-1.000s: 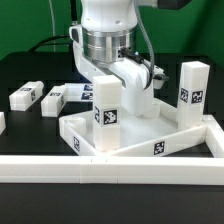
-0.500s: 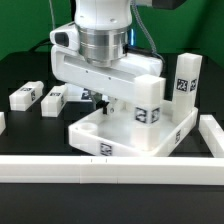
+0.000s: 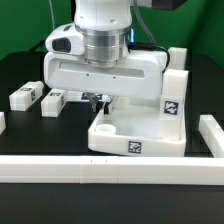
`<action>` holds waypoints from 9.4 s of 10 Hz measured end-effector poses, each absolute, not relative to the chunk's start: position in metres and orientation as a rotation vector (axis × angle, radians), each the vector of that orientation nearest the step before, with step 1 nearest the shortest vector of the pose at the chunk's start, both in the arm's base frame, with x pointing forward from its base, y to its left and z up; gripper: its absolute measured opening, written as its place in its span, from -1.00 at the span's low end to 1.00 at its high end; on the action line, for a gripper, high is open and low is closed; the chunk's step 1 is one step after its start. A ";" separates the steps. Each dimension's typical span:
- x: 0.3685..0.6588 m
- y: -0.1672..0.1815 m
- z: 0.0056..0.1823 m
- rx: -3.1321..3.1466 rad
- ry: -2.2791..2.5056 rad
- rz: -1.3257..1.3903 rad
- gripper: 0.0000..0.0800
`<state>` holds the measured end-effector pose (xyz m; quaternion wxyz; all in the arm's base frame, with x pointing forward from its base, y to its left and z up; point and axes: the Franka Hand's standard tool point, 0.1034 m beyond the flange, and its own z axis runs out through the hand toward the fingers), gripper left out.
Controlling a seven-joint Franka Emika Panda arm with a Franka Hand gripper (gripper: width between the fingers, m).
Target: Assemble desk
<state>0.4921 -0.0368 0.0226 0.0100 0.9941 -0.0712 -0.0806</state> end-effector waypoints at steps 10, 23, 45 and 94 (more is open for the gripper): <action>0.524 -0.039 0.024 2.880 1.160 -0.233 -0.85; 0.581 0.005 0.028 2.227 2.135 -0.262 -0.85; 0.622 -0.023 0.115 2.228 1.944 -0.379 0.62; 0.434 -0.145 0.054 3.100 -0.118 -0.769 0.62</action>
Offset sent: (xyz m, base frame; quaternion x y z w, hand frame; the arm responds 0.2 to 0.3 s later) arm 0.0260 0.0237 -0.0070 0.0243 0.0315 -0.2910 0.9559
